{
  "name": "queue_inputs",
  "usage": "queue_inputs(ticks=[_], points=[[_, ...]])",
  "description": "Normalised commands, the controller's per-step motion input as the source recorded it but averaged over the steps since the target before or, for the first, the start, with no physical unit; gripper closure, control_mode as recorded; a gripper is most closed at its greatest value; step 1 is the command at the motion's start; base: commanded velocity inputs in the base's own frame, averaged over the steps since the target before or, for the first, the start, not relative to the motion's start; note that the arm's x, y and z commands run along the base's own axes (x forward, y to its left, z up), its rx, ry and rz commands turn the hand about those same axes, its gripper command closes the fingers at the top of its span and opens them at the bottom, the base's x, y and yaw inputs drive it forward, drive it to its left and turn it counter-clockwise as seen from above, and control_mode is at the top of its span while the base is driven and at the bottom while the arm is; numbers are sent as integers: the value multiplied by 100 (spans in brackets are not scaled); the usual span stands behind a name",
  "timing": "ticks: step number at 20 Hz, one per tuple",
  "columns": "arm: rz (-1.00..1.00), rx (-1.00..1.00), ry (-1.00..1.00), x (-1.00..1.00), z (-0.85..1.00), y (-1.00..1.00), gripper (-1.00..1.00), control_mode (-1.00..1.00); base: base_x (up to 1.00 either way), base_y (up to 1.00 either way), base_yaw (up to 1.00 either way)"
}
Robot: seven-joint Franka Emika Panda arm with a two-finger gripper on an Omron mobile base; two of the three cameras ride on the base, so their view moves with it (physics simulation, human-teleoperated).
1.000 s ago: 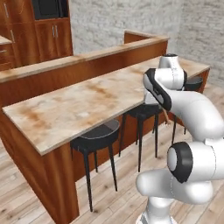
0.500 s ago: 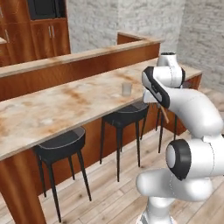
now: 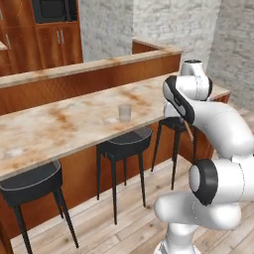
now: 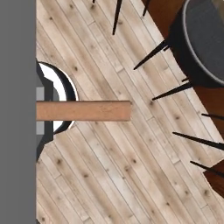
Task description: Take a straw from the drawer in front and place it inside the glass cup on the dining counter.
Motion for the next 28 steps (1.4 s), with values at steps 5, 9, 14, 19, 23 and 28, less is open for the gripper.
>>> queue_inputs(ticks=[5, 9, 14, 19, 23, 28], points=[[0, 0, 0, 0, 0, 0, 100, 100, 79, -32, 28], [0, 0, 0, 0, 0, 0, 100, 100, 82, -14, 29], [0, 0, 0, 0, 0, 0, 100, 100, 71, -13, 28], [0, 0, 0, 0, 0, 0, 100, 100, 38, -29, 21], [0, 0, 0, 0, 0, 0, 100, 100, 16, -24, 17], [0, 0, 0, 0, 0, 0, 100, 100, 0, -5, 8]])
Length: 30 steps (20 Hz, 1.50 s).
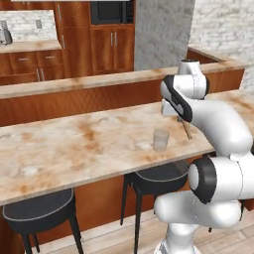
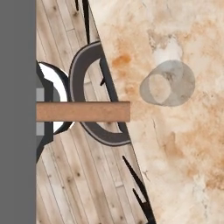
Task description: Take a straw from the drawer in front and place it inside the glass cup on the dining counter.
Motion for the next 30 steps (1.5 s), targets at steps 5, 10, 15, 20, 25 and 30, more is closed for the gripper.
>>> queue_inputs(ticks=[5, 10, 15, 20, 25, 30], points=[[0, 0, 0, 0, 0, 0, 100, 100, 28, 0, 13], [0, 0, 0, 0, 0, 0, 100, 100, 46, 0, 16], [0, 0, 0, 0, 0, 0, 100, 100, 50, 0, 13], [0, 0, 0, 0, 0, 0, 100, 100, 34, 0, 11], [0, 0, 0, 0, 0, 0, 100, 100, 16, -7, 9], [0, 0, 0, 0, 0, 0, 100, 100, 0, -14, 4]])
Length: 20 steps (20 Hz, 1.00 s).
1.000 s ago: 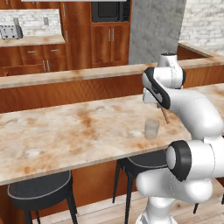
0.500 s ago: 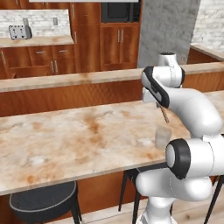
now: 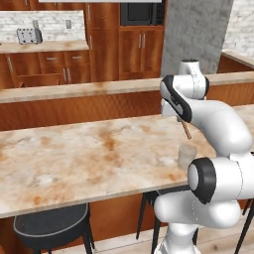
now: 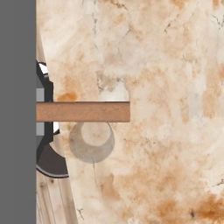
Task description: Take a straw from the drawer in front and place it inside the glass cup on the dining counter.
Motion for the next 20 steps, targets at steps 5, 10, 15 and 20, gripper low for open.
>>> queue_inputs(ticks=[5, 10, 15, 20], points=[[0, 0, 0, 0, -1, -12, 100, -100, 0, -3, 0], [0, 0, 0, 0, 0, -11, 100, -100, 0, 0, 0], [0, 0, 0, 0, 0, -13, 100, -100, 0, 0, 0], [0, 0, -1, 1, 0, -7, 100, -100, 0, 0, 0]])
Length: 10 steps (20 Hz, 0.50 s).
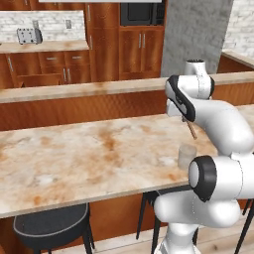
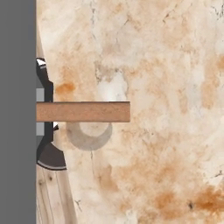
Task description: Take a straw from the drawer in front and place it inside the glass cup on the dining counter.
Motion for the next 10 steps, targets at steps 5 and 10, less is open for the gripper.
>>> queue_inputs(ticks=[5, 10], points=[[1, 0, -3, 0, 0, 0, 100, -100, 0, 0, 0], [1, 0, -5, 0, 2, -10, 100, -100, 0, 0, 0]])
